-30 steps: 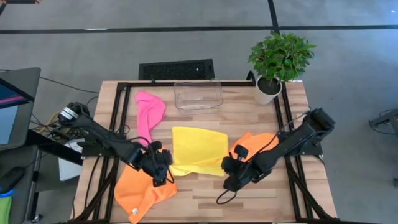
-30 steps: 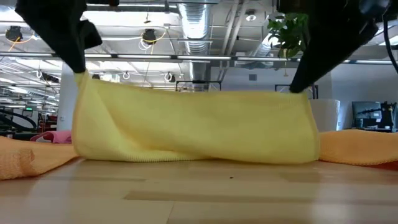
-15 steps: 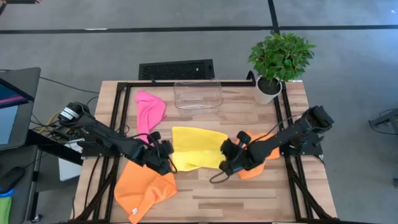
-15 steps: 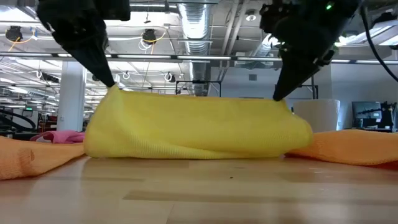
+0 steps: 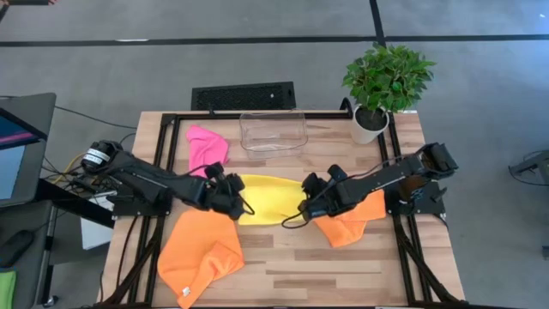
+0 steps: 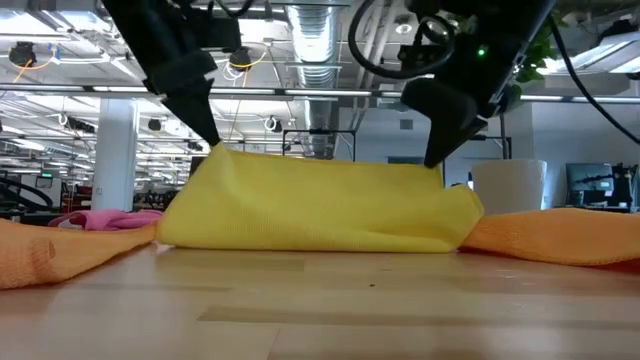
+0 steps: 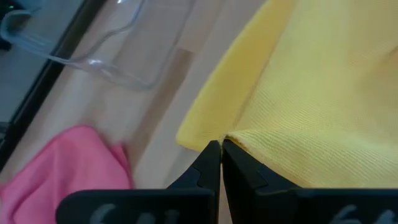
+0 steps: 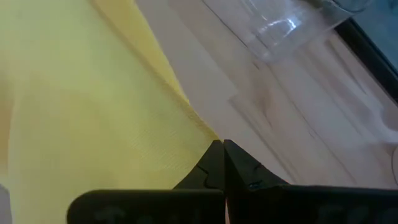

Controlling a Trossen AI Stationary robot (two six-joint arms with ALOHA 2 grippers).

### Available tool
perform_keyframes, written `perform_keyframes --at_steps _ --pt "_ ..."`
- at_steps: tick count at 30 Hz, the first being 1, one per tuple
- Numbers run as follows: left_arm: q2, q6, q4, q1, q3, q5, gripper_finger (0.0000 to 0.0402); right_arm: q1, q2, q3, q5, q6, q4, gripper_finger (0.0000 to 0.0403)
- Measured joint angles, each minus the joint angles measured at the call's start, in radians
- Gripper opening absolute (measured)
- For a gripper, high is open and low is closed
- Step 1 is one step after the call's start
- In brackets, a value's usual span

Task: Fold microfiber towels
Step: Fold the yellow towel

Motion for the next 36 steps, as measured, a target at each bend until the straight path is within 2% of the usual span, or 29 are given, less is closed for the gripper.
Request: perform_keyframes --at_steps 9,18,24,33,36 --pt "0.000 0.020 0.012 0.081 0.000 0.051 0.0000 -0.047 0.000 -0.018 -0.008 -0.008 0.001 0.0013" --pt "0.000 0.030 0.014 0.123 0.000 0.054 0.0004 -0.078 0.000 -0.018 -0.009 -0.054 0.006 0.0046" --pt "0.000 0.051 0.014 0.156 0.000 0.055 0.0048 -0.099 0.000 -0.018 -0.032 -0.080 0.007 0.0084" --pt "0.000 0.056 0.014 0.174 0.000 0.060 0.0128 -0.114 0.000 -0.018 -0.036 -0.090 0.007 0.0166" --pt "0.000 0.080 0.015 0.165 0.000 0.139 0.0138 -0.113 -0.003 -0.018 -0.077 -0.123 0.008 0.0184"
